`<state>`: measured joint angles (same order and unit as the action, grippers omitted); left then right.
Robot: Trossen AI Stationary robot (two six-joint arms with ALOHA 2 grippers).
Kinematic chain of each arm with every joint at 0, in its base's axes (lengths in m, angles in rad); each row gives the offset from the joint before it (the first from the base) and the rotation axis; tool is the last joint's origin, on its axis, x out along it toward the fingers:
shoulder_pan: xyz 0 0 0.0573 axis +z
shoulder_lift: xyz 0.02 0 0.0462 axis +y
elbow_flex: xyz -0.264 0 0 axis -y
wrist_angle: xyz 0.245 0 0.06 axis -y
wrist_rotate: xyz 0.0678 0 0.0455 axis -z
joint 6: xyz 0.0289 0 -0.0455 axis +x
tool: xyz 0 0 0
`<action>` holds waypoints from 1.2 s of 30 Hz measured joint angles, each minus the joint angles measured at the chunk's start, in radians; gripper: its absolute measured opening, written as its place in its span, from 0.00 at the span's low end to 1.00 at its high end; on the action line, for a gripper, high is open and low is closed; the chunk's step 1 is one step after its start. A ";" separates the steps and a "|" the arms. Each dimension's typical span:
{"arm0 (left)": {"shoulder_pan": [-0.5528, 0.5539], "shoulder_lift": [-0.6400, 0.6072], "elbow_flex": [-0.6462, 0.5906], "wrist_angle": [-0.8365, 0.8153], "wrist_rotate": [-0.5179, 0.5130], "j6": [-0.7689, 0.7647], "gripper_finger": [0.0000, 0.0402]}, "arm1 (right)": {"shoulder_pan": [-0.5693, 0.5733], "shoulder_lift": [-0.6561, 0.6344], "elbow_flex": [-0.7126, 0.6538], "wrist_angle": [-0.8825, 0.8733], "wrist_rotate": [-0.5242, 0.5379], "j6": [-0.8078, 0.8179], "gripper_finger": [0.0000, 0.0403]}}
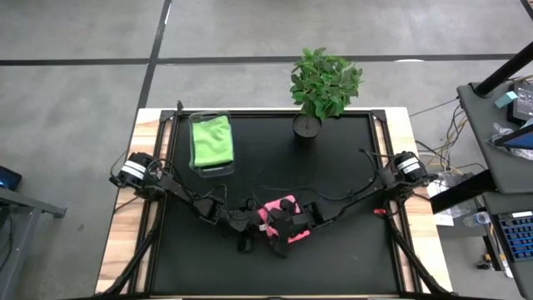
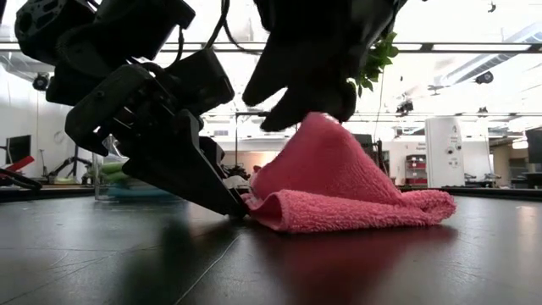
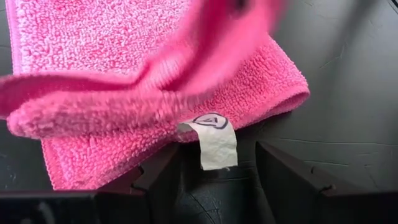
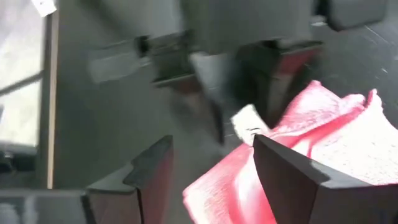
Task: Fold microfiber towels
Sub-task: Fold the pink microfiber towel
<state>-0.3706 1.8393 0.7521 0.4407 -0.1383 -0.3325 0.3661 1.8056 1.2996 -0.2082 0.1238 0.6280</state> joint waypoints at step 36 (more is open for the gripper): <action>0.047 -0.048 0.067 0.039 -0.154 0.104 0.47 | 0.091 -0.093 -0.487 0.620 0.192 -0.350 0.03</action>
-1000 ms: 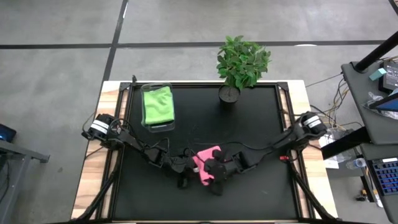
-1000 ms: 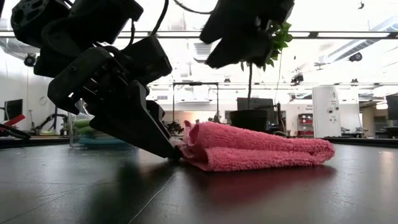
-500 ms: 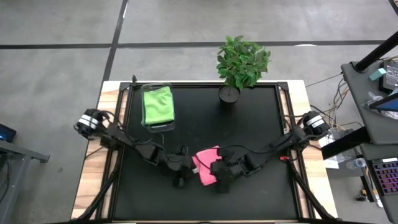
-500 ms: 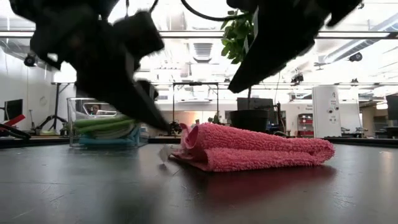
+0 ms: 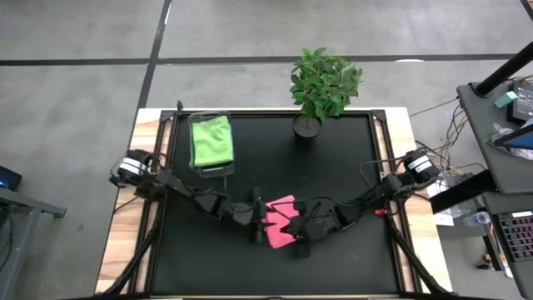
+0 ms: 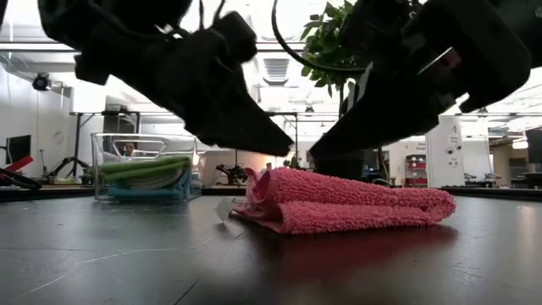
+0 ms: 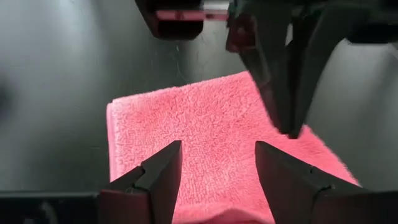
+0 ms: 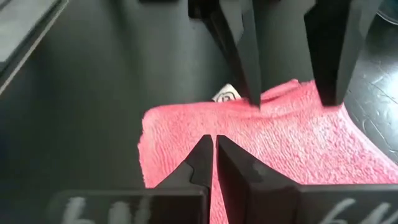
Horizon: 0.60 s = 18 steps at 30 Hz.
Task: Fold microfiber towels
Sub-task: Fold the pink microfiber towel
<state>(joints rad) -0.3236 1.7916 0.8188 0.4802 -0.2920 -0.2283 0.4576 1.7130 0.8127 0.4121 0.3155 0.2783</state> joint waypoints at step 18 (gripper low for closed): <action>0.023 0.035 0.088 -0.401 -0.023 -0.080 0.07 | 0.000 0.000 -0.110 0.005 -0.035 0.006 0.03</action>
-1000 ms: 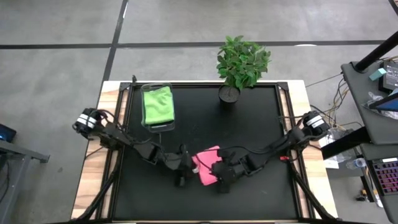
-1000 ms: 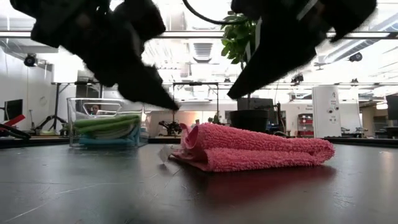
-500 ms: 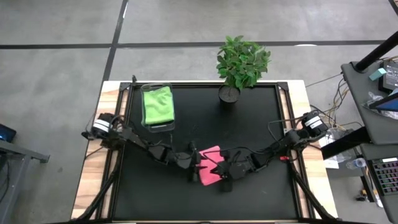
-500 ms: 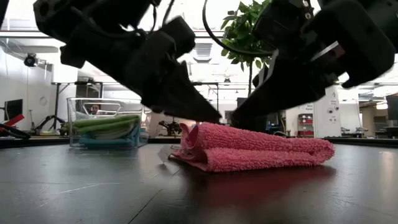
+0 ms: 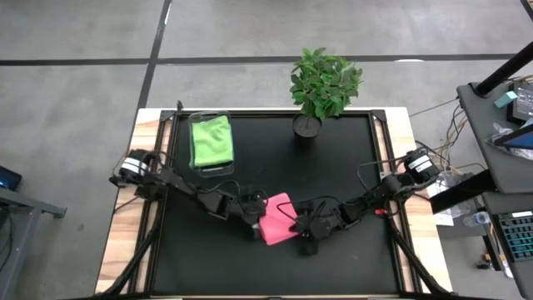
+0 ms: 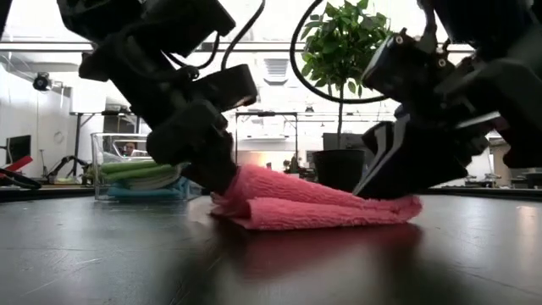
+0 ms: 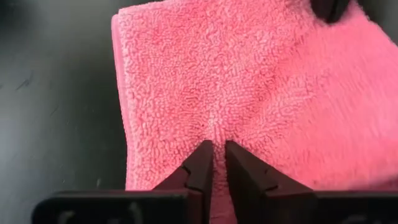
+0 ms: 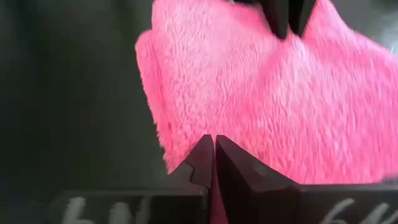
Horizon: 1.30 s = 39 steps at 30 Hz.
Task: Fold microfiber towels
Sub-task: Fold the pink microfiber towel
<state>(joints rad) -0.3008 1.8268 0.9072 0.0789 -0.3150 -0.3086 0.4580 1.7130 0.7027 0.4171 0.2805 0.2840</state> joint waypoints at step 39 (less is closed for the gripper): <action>-0.101 0.047 0.091 0.161 0.150 0.027 0.05 | -0.231 0.007 -0.001 0.146 0.037 -0.121 0.03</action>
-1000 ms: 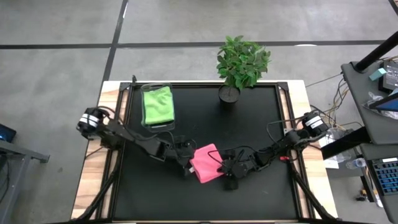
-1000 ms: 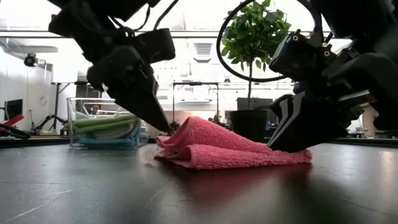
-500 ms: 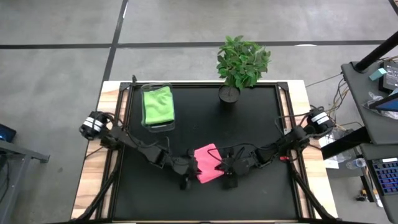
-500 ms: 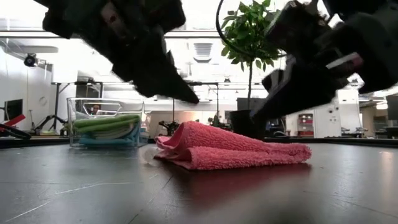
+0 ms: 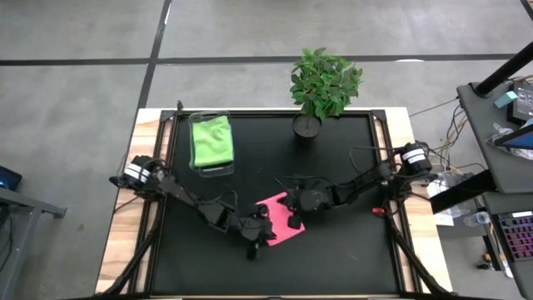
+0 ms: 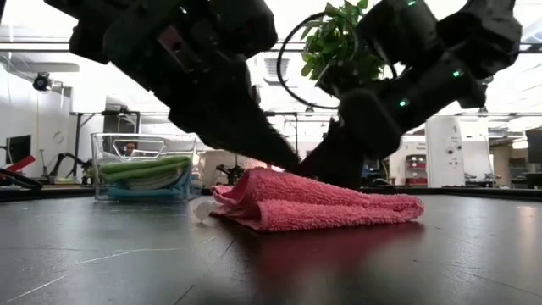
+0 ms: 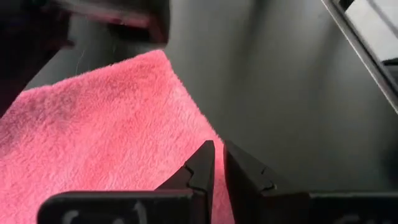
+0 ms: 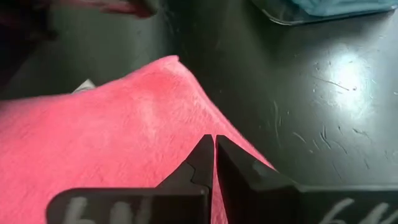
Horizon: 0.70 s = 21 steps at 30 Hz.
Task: Fold microfiber towels
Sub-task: Fold the pink microfiber towel
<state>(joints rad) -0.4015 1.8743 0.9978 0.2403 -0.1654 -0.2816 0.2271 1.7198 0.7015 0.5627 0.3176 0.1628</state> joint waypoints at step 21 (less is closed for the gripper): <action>0.000 0.084 0.002 0.120 0.030 -0.029 0.05 | -0.078 0.097 0.009 0.034 -0.003 0.001 0.03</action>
<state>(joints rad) -0.4015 1.9579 1.0000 0.3606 -0.1353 -0.3105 0.1492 1.8172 0.7109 0.5968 0.3145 0.1639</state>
